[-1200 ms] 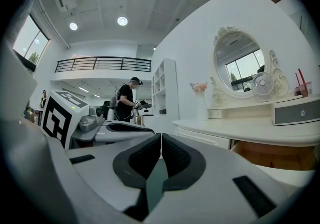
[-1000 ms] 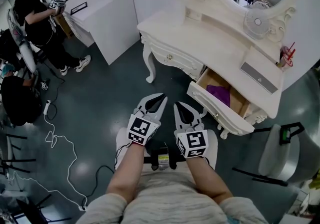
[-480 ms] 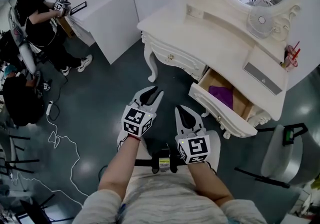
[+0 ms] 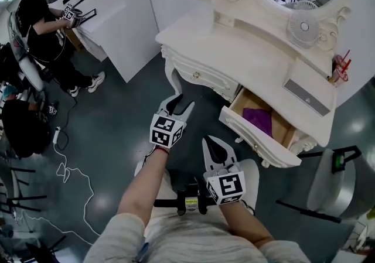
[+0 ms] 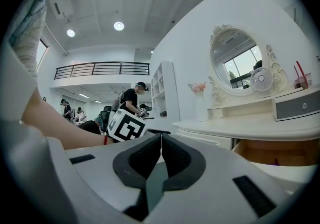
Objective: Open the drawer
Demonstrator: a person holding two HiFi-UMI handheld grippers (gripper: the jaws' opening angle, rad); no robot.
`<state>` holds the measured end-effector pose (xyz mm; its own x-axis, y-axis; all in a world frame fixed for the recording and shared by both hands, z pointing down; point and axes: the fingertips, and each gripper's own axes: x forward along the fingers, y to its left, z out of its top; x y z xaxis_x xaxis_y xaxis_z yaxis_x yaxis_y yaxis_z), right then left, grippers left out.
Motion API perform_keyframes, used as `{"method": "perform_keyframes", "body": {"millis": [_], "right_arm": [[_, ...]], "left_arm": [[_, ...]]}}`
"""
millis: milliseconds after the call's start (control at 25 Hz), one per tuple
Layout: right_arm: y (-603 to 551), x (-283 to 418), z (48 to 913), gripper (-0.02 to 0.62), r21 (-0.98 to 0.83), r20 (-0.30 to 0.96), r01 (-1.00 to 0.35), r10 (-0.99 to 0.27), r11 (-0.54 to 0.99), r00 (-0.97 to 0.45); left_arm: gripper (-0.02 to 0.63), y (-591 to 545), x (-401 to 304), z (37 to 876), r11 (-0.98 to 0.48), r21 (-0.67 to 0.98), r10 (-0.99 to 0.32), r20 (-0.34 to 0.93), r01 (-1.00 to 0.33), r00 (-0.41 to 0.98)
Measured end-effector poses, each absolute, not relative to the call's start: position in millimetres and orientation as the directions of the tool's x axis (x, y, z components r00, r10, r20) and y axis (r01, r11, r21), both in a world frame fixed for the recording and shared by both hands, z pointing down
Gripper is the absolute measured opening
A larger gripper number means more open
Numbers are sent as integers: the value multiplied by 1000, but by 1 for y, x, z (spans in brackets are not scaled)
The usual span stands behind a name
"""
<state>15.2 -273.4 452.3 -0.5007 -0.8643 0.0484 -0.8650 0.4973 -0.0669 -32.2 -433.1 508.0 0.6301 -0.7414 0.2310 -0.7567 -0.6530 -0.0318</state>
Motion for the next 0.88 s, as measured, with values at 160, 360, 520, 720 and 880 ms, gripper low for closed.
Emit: {"method": "perform_keyframes", "body": {"millis": [160, 360, 520, 720, 880], "right_arm": [[-273, 13, 452, 11, -58, 52, -864, -862, 501, -504], [-275, 17, 457, 11, -116, 77, -860, -858, 498, -507], [-282, 18, 442, 11, -70, 76, -853, -850, 518, -522], [-318, 30, 436, 11, 6, 72, -861, -859, 508, -506], [-351, 33, 452, 11, 15, 105, -864, -860, 503, -499]], "left_arm": [[179, -456, -29, 512, -655, -36, -739, 243, -755, 629], [179, -479, -26, 519, -657, -36, -735, 254, -753, 629], [179, -493, -25, 521, -660, -29, -732, 252, -751, 633], [179, -507, -26, 528, -659, -24, -730, 264, -752, 631], [179, -518, -23, 537, -666, -34, -719, 291, -745, 631]]}}
